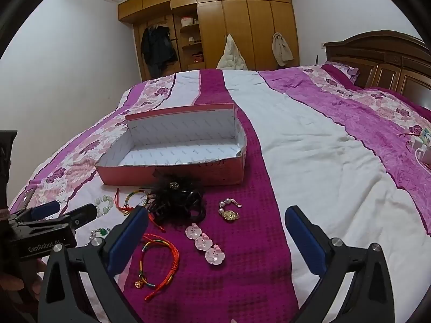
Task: Organize jewelry
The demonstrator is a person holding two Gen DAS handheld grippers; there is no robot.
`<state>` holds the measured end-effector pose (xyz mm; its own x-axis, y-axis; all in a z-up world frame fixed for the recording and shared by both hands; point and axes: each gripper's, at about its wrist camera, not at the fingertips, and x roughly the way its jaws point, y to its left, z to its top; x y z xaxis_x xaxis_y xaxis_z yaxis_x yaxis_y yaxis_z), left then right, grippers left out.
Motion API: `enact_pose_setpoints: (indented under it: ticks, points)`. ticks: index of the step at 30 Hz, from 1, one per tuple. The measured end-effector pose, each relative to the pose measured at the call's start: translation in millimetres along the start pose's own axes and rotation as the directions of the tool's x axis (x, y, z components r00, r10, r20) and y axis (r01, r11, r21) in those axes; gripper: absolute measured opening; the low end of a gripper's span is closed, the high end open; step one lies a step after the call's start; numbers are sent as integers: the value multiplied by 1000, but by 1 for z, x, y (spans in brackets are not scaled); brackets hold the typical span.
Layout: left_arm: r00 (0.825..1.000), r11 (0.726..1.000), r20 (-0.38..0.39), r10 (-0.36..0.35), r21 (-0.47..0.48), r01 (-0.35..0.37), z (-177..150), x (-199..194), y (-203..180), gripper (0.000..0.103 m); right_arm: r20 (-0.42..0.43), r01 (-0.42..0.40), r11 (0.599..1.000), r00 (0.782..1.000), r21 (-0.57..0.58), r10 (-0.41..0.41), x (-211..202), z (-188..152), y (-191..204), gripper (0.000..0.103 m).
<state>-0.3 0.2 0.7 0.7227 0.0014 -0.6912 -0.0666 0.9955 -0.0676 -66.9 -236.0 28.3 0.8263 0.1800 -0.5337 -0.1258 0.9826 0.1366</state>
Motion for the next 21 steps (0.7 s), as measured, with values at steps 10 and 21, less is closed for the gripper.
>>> enact_pose_setpoints:
  ticks: [10, 21]
  points:
    - [1000, 1000, 8, 7, 5, -7, 1, -7, 0, 94, -4, -3, 1000, 1000, 0, 3, 0, -1, 0, 103]
    - [1000, 1000, 7, 13, 8, -13, 4, -8, 2, 94, -3, -3, 1000, 1000, 6, 3, -4, 0, -2, 103]
